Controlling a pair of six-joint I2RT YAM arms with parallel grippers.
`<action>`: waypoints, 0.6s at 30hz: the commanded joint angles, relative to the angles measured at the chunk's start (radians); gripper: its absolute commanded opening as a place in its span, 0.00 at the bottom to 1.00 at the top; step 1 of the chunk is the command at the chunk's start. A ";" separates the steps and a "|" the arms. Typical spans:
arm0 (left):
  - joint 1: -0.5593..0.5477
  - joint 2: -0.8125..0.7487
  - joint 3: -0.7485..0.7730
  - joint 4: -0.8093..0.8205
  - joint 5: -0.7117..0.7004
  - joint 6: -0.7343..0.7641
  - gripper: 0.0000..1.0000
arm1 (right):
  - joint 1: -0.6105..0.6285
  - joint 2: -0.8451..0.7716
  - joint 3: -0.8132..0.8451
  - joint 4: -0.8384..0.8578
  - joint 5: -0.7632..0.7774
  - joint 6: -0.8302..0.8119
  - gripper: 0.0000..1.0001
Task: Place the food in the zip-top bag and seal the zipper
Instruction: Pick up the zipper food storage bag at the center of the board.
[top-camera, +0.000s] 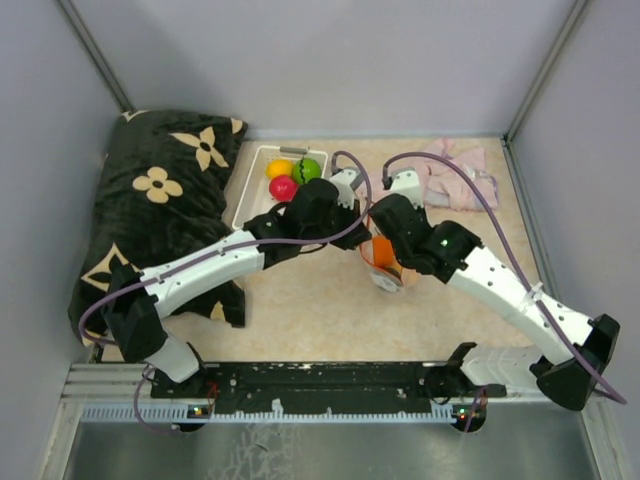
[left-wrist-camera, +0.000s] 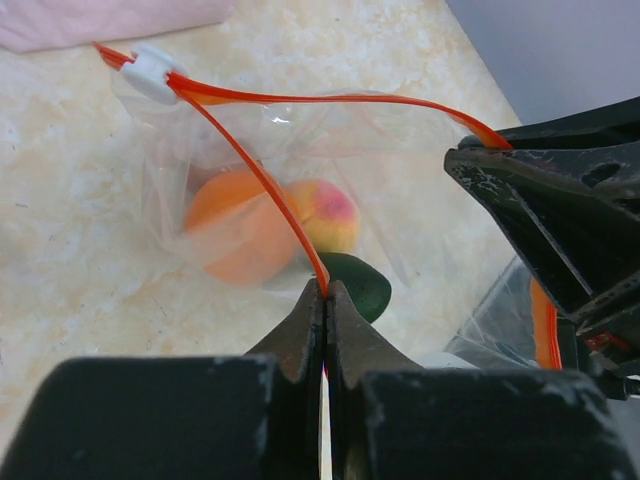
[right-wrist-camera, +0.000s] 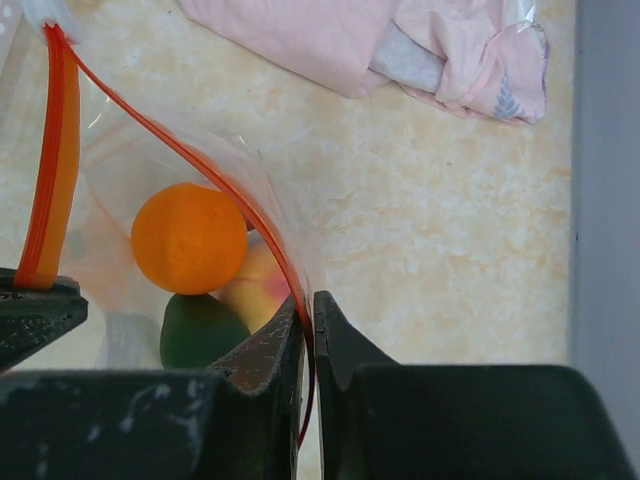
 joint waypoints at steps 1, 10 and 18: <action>-0.006 0.043 0.109 -0.048 -0.032 0.078 0.00 | -0.035 -0.068 0.035 -0.011 0.016 -0.052 0.07; 0.002 0.148 0.302 -0.188 -0.106 0.165 0.00 | -0.192 -0.153 0.002 0.016 -0.025 -0.164 0.00; 0.004 0.205 0.437 -0.254 -0.058 0.213 0.03 | -0.279 -0.188 -0.085 0.110 -0.154 -0.178 0.00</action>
